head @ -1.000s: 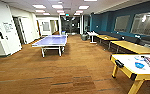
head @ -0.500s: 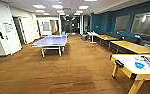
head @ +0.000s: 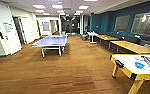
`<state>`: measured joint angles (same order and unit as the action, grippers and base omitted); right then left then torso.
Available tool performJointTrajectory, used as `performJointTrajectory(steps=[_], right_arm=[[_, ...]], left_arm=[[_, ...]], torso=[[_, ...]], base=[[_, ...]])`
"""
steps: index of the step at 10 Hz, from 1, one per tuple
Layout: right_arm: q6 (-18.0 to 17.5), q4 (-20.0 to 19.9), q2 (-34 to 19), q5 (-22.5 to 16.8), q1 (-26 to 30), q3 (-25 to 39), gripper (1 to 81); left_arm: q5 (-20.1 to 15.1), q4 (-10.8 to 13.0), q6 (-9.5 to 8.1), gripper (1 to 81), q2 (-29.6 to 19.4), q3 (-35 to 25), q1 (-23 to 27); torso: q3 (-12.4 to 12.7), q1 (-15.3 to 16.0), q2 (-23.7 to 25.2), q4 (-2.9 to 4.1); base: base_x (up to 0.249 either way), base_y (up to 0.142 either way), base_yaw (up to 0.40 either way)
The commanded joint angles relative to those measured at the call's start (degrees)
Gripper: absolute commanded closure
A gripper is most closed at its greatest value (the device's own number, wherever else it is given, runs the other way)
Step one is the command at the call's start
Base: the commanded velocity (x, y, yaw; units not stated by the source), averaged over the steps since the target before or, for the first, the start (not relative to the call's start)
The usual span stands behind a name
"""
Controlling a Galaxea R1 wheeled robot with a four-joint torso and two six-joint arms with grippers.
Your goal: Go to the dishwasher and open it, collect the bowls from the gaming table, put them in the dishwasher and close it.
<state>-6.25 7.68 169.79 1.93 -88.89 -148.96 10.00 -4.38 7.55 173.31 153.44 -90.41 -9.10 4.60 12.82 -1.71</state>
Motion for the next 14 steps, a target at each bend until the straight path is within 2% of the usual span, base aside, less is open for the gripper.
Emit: performJointTrajectory(steps=[1,3,14], right_arm=[[0.1,0.2,0.0,-2.8,2.6,0.2,1.0],[0.0,0.2,0.0,-2.8,2.5,0.2,1.0],[0.1,0.2,0.0,-2.8,2.6,0.0,1.0]], left_arm=[[-2.9,0.5,0.54,1.0,-0.2,-0.2,1.8],[-2.9,0.7,0.54,1.0,-0.2,-0.2,1.7],[-3.0,0.6,0.45,1.0,0.0,-0.2,1.7]], torso=[[0.0,0.0,0.0,0.0],[0.0,0.0,0.0,0.0],[0.0,0.0,0.0,0.0]], base=[[0.0,0.0,0.0],[0.0,0.0,-0.069],[0.0,0.0,-0.38]])
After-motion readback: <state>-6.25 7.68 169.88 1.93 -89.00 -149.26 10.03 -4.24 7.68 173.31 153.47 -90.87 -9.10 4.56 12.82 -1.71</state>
